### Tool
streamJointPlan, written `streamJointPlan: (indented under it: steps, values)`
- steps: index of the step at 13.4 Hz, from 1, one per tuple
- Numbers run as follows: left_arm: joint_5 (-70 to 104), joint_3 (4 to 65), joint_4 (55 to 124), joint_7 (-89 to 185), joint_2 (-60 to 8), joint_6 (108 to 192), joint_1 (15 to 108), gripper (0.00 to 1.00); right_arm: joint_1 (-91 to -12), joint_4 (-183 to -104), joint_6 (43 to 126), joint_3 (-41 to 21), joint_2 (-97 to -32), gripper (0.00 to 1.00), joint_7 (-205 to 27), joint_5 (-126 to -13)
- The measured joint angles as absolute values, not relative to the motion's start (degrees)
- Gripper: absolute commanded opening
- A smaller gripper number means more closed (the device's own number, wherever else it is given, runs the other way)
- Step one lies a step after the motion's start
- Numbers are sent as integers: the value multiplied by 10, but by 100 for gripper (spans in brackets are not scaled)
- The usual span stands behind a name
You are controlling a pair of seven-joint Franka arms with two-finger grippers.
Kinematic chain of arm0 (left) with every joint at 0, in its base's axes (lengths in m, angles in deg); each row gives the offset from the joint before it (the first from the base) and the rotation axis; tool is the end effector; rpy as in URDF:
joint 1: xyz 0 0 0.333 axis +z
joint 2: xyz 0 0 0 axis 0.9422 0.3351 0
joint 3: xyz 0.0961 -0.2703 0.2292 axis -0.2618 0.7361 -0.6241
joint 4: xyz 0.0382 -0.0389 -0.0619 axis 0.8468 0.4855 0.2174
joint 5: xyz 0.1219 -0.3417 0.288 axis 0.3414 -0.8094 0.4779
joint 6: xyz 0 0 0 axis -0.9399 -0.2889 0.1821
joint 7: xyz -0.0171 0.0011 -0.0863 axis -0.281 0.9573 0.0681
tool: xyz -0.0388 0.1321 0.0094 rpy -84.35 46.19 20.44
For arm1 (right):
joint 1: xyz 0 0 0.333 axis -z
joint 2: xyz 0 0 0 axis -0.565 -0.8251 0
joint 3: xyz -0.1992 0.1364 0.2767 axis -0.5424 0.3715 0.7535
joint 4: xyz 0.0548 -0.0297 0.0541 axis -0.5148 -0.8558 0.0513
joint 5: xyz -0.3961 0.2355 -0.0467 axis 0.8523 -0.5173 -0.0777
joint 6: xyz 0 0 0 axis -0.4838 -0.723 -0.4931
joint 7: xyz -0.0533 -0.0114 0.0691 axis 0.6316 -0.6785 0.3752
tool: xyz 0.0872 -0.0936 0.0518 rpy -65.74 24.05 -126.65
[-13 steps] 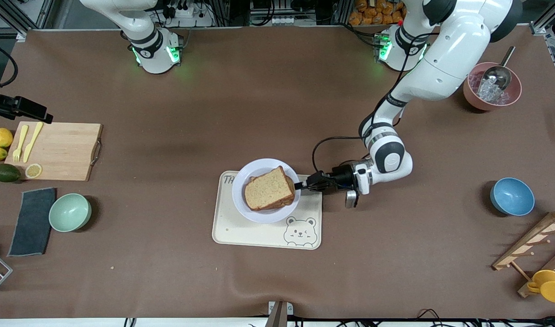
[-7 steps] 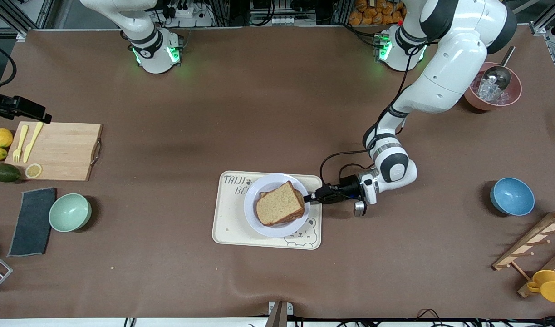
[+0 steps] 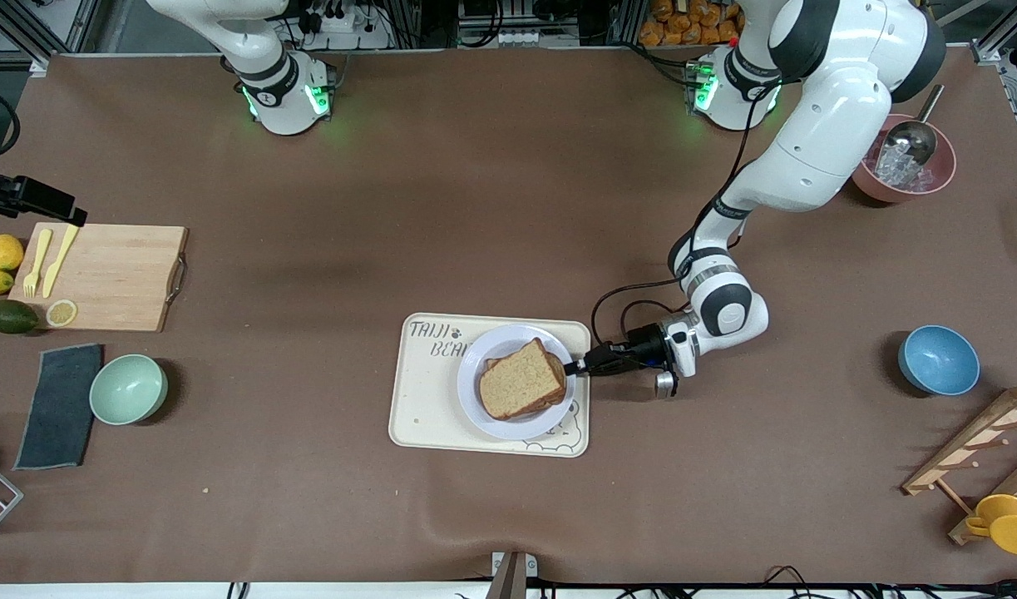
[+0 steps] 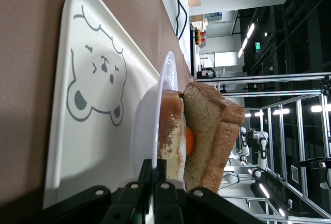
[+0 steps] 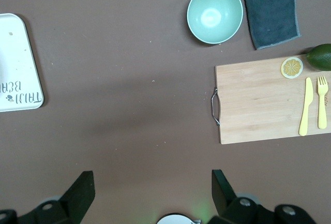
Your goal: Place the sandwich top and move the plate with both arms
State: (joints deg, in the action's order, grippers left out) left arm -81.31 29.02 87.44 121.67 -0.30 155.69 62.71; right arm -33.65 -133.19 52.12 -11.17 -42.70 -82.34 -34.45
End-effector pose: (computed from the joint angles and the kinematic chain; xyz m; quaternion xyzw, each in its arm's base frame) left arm 0.6816 -0.3130 0.0600 0.7651 0.0705 0.1049 0.6314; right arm 0.6136 -0.0743 0.6300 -0.9947 0.0778 0.0642 0.0179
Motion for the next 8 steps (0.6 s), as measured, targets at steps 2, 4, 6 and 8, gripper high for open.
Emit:
streamJointPlan:
  steps: [2,4,6,8]
  values:
    - [-813,290,874,1217,2,1558,626,0,-336,-1332,521,-112,-427,100,-823,-344]
    - [-813,290,874,1217,4,1558,626,0,-336,-1332,521,-112,-427,100,-823,-345]
    - [-813,290,874,1217,5,1558,626,0,-336,-1332,521,-112,-427,100,-823,-345]
    - [-813,290,874,1217,6,1558,626,9,-336,-1332,521,-112,-427,100,-823,-345]
